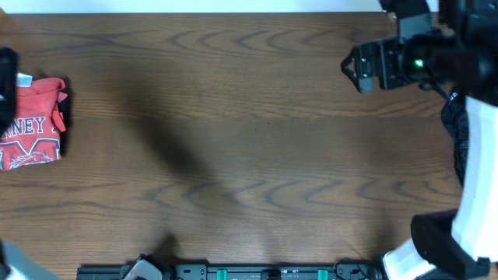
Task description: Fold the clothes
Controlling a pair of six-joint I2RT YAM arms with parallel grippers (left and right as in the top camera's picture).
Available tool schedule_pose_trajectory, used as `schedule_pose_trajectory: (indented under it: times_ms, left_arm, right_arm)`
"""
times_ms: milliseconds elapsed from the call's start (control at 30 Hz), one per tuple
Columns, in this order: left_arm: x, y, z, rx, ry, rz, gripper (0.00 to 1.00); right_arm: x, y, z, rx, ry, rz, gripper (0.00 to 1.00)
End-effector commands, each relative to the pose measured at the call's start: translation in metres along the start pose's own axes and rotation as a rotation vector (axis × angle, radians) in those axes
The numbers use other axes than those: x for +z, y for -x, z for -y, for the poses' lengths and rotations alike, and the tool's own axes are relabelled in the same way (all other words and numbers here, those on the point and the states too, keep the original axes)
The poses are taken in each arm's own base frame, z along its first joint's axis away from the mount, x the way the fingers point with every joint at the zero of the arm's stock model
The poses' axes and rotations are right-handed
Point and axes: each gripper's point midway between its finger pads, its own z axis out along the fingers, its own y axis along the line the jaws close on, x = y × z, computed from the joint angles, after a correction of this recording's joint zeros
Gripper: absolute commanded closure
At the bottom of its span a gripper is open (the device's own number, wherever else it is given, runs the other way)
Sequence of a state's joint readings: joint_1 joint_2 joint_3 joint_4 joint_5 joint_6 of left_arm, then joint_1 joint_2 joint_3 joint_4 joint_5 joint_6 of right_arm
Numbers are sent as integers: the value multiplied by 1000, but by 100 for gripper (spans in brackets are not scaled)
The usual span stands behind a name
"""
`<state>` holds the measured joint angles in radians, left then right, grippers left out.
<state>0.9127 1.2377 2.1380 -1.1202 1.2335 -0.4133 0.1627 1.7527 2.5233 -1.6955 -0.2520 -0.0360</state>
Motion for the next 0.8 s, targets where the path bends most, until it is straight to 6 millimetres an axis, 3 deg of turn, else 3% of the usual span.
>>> schedule_pose_trajectory:
  times_ms: [0,100,233,500,600,667,767]
  left_arm:
    - [-15,-28,51,105,-164,-58,55]
    - [-24,-43,73,179,-194,-56,47]
    - [-30,-53,84,251,-179,-33,33]
    - [-22,-62,92,254,-288,-129,31]
    - [-16,-82,108,314,-448,-247,31]
    - [-12,-97,118,343,-551,-329,24]
    - [3,-122,116,359,-585,-441,21]
  right_arm:
    - [-19,-1,-1,-27,-21,46,1]
    - [-28,-2,-4,-33,-21,69,1]
    - [-28,-3,-4,-31,-21,63,1]
    - [-28,-3,-4,-31,-21,62,1]
    - [-28,-3,-4,-31,-21,62,1]
    - [-28,-3,-4,-31,-21,62,1]
    - [-28,-3,-4,-31,-21,62,1]
